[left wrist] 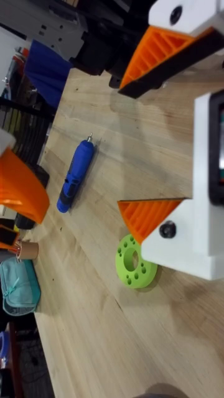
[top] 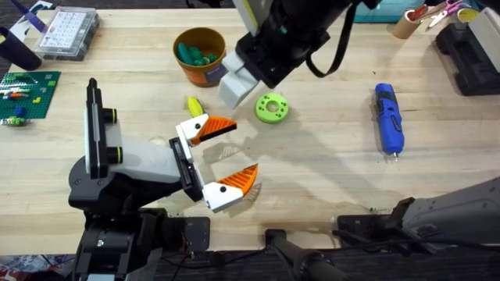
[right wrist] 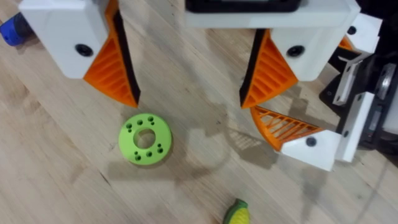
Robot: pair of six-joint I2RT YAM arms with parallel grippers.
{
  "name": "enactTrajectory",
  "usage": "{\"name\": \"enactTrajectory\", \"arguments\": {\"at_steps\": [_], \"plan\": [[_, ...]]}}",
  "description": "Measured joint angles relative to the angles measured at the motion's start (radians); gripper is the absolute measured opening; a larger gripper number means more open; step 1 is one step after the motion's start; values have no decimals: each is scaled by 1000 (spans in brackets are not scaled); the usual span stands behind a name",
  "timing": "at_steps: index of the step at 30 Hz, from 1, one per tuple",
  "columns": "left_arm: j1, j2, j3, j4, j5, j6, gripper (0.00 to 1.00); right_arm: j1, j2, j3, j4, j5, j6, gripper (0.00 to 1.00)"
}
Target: Pick up the gripper from the table and insert it into the empty holder that is missing its gripper. Then pick up a screw, insert it into the mounting hole, and use the screwdriver to tighten it. Finally, clean up the table by picking up the vegetable and placing it into the bucket.
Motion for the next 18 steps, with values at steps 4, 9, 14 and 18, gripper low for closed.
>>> {"name": "enactTrajectory", "arguments": {"at_steps": [4, 9, 14, 18], "plan": [[-1, 1, 0, 0, 1, 0, 986, -5, 3, -1, -5, 0, -1, 979], [-1, 1, 0, -1, 1, 0, 986, -2, 3, -1, -5, 0, -1, 979], [-1, 1, 0, -2, 3, -8, 762, -2, 3, -1, -5, 0, -1, 979], [-1, 1, 0, -2, 4, -7, 189, -2, 3, -1, -5, 0, -1, 979]]}}
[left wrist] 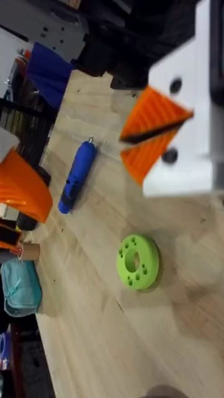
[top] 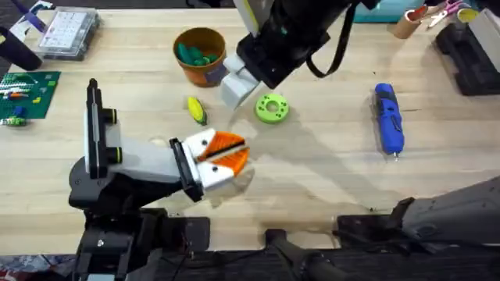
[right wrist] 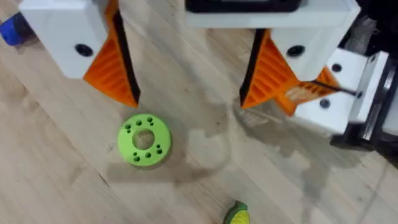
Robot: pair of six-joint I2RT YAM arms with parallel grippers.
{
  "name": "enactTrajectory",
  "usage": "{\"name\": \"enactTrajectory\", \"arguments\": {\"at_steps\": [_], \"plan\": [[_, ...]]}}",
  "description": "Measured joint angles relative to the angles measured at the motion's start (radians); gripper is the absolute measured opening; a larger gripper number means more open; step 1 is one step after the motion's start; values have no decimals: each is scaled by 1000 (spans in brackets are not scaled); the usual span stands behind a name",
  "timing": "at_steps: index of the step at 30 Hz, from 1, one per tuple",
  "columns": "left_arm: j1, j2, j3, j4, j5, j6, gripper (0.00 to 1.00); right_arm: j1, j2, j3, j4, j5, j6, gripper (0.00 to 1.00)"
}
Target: Pick up the gripper from the table and insert it into the empty holder that is missing its gripper. Then pick up a screw, insert it into the mounting hole, and use the screwdriver to tighten it. Finally, clean up the table by picking up the vegetable and placing it into the bucket.
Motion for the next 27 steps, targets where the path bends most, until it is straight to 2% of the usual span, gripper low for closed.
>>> {"name": "enactTrajectory", "arguments": {"at_steps": [1, 3, 20, 27], "plan": [[0, 0, 0, 0, 0, 1, 67, 0, 0, 0, 0, 0, 0, 979], [0, 0, 0, 0, 0, 3, 9, 0, 0, 0, 0, 0, 0, 979], [0, 0, 0, 0, 0, 2, 6, -6, 0, 0, -29, -1, 23, 979], [0, 0, 0, 0, 0, 2, 5, -82, 0, 0, -91, -3, 97, 979]]}}
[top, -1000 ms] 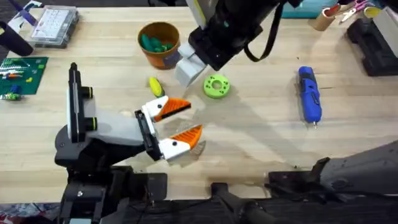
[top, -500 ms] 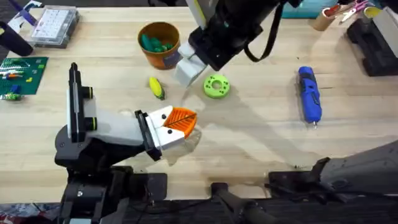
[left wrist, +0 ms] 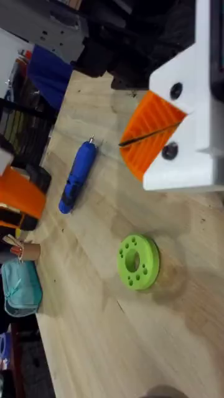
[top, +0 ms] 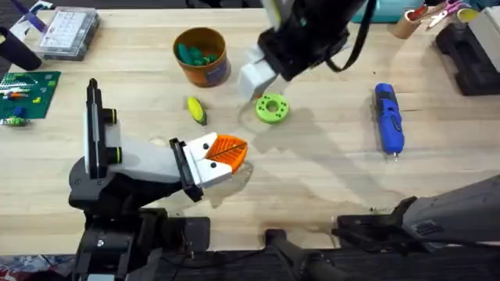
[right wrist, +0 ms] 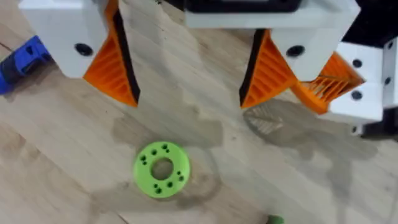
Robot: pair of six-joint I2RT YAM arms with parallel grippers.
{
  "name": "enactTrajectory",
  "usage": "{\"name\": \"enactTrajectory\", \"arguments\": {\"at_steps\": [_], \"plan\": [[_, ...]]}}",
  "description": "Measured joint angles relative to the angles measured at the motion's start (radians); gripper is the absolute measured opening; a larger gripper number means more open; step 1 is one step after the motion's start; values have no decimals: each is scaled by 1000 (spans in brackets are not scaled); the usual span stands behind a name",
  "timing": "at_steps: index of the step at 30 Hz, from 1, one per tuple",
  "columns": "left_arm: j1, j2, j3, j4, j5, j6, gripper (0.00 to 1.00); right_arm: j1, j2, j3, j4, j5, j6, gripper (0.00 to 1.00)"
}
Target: Pick up the gripper from the table and insert it into the empty holder that is missing its gripper. Then pick up a screw, insert it into the mounting hole, and use the screwdriver to tighten it. Finally, clean up the table by picking up the vegetable and placing it into the bucket.
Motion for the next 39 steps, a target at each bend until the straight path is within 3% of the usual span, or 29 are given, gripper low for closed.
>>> {"name": "enactTrajectory", "arguments": {"at_steps": [7, 16, 23, 31, 39], "plan": [[0, 0, 0, 0, 0, 0, 5, -94, -17, 0, -45, 8, 40, 979], [0, 0, 0, 0, 0, 0, 5, -200, -142, -32, -114, 71, 54, 979], [0, 0, 0, 0, 0, -2, 5, -356, -338, -265, -40, 86, 54, 979], [0, 0, 0, 0, 0, -2, 5, -621, -566, -534, 29, 32, -19, 979], [0, 0, 0, 0, 0, -2, 5, -895, -590, -673, 108, -49, -188, 979]]}}
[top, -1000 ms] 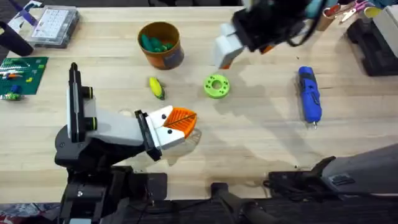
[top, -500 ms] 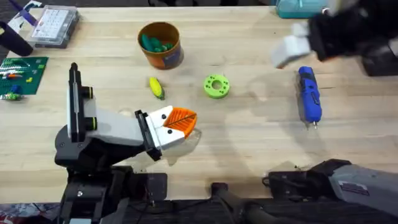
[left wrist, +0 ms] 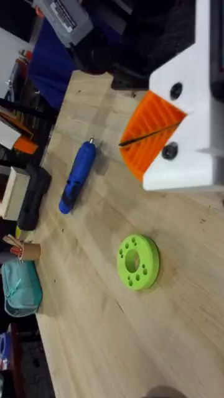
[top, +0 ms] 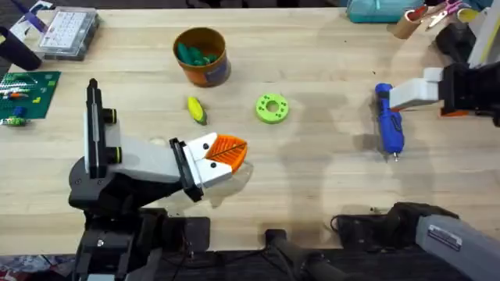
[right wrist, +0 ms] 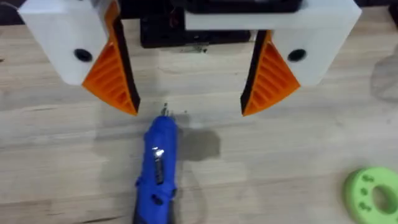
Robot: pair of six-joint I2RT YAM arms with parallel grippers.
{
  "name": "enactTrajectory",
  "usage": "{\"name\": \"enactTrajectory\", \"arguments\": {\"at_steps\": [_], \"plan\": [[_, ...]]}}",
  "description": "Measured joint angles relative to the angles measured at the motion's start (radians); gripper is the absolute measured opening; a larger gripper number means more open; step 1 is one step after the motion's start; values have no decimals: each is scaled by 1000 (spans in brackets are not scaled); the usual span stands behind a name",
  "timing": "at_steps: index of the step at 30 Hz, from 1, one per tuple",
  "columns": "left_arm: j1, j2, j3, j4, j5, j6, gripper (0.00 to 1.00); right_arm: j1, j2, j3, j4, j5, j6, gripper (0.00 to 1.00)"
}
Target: Pick up the gripper from the table and insert it into the empty holder that is missing its gripper. Then pick up a screw, insert it into the mounting hole, and use the screwdriver to tighten it. Finally, clean up the table by picking up the vegetable and placing it into the bucket.
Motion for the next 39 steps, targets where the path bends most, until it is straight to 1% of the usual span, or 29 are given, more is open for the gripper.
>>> {"name": "enactTrajectory", "arguments": {"at_steps": [3, 6, 10, 14, 20, 23, 24, 28, 34, 39], "plan": [[0, 0, 0, 0, 0, 0, 5, -60, 16, -13, 68, -5, -45, 979], [0, 0, 0, 0, 0, 0, 5, -90, 30, -14, 156, -10, -91, 979], [0, 0, 0, 0, 0, 0, 5, -114, 62, -14, 200, -12, -133, 979], [0, 0, 0, 0, 0, 0, 5, -122, 123, -14, 224, -12, -189, 979], [0, 0, 0, 0, -1, 0, 5, -122, 254, -14, 257, -11, -248, 979], [0, 0, 0, 1, -5, 0, 5, -122, 328, -14, 305, -11, -258, 979], [0, 0, 0, 2, -10, 0, 5, -122, 377, -14, 348, -11, -262, 979], [0, 0, 0, 4, -23, 0, 5, -123, 454, -14, 390, -11, -266, 979], [0, 0, 0, 5, -31, 0, 5, -138, 516, -15, 423, -11, -268, 979], [0, 0, 0, 5, -34, 0, 5, -165, 521, -43, 485, -11, -268, 979]]}}
